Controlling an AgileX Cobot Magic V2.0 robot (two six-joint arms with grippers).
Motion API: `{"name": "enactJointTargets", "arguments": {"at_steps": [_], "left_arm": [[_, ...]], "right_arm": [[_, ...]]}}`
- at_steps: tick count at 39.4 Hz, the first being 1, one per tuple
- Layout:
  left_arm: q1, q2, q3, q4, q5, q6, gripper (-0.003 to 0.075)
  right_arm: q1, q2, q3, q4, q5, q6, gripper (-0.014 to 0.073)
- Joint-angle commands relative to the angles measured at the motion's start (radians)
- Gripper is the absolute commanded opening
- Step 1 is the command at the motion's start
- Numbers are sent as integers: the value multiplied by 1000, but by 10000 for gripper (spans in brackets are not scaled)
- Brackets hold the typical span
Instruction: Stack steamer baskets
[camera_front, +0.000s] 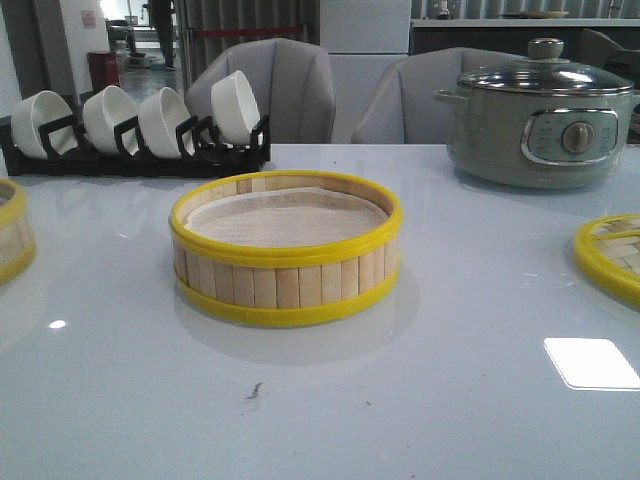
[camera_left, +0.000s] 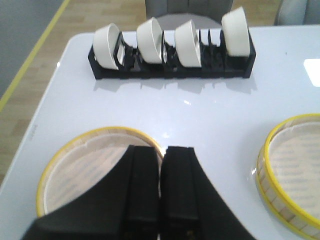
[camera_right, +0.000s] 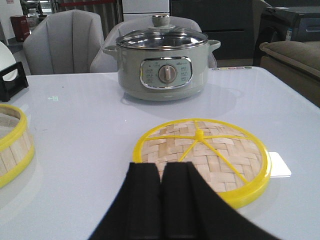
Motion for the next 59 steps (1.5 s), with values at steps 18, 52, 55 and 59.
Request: {"name": "enactJointTargets", "arguments": {"at_steps": [18,52,55,59], "left_arm": [[-7,33,-42,-63,-80,-2,94],[-7,33,-42,61,-90,-2,94],[-7,33,-42,61,-90,-2,94],[-7,33,-42,66,-90,2,94]], "right_arm": [[-4,-20,-14,-5,-84,-13,22],[-4,-20,-14,-5,-86,-13,22],[-4,-20,-14,13,-115,25,22],[-4,-20,-17,85,-166,123,22]]}}
